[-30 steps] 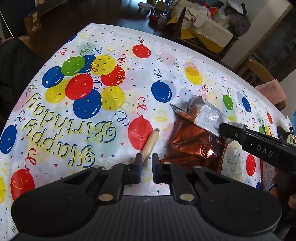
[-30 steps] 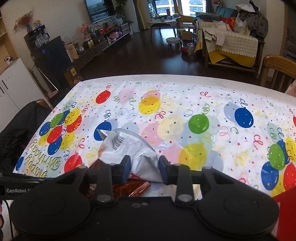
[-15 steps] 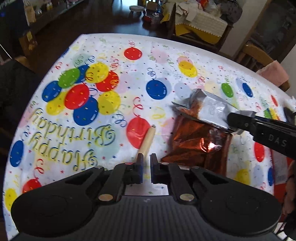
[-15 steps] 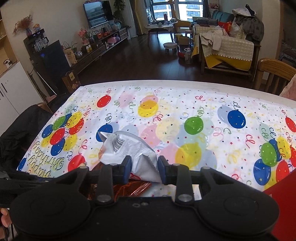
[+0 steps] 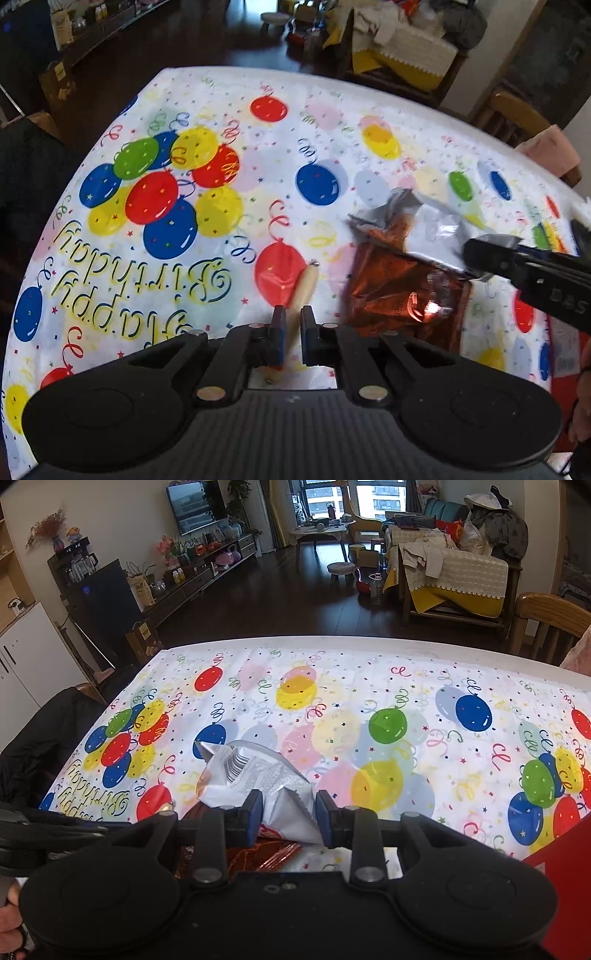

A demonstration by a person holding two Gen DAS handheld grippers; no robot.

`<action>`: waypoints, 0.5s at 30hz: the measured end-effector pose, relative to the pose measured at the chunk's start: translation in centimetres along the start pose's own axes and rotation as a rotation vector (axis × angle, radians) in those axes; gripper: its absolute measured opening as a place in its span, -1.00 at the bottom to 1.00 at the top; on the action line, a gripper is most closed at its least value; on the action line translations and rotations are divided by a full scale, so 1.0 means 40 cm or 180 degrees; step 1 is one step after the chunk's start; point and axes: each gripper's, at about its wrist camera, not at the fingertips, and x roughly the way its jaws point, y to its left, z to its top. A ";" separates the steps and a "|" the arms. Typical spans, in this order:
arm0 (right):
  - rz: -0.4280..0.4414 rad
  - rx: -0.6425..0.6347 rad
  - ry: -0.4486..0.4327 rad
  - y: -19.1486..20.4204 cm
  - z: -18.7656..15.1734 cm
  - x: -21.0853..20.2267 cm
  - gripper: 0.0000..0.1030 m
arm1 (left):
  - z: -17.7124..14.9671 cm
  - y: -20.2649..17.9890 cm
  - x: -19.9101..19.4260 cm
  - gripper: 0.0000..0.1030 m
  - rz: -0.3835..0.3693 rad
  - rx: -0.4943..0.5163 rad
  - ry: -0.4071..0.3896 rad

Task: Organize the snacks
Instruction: 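Grasp the red-tipped wooden stick with the left tool while the right tool holds the silver packet, then carry the wooden stick and silver packet over to the red box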

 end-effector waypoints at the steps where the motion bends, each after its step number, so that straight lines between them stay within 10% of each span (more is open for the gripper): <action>1: 0.0002 0.0003 -0.0001 -0.001 0.000 0.000 -0.42 | 0.001 0.001 0.003 -0.82 -0.0027 -0.0012 0.0007; 15: 0.0029 0.0066 0.0007 0.001 -0.006 0.002 -0.42 | 0.012 -0.018 0.020 -0.59 -0.0123 0.0090 0.0134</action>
